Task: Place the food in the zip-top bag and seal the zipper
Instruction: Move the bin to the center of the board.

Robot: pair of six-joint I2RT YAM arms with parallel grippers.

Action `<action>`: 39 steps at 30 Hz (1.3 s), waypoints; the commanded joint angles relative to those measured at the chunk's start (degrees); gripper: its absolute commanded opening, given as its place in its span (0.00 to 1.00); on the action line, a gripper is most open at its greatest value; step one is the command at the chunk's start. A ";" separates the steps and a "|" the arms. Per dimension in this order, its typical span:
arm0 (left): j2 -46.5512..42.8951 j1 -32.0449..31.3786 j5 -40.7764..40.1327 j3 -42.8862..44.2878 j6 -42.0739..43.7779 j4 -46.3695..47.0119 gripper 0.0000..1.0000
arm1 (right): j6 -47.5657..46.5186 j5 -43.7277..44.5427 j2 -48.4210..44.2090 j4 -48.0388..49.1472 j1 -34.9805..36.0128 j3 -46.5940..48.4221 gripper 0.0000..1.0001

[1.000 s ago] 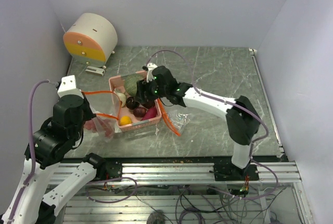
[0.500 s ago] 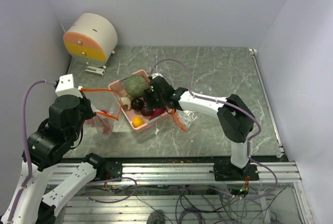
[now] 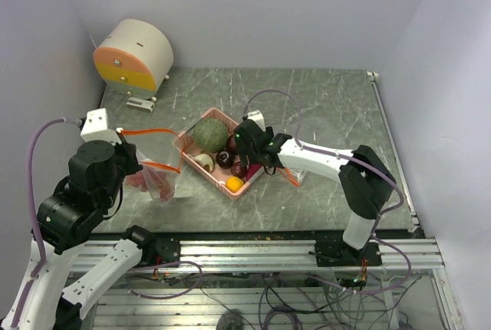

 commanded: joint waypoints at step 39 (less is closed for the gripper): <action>-1.21 0.09 4.00 0.31 1.11 5.43 0.07 | -12.57 -6.72 18.10 3.03 1.26 28.30 0.83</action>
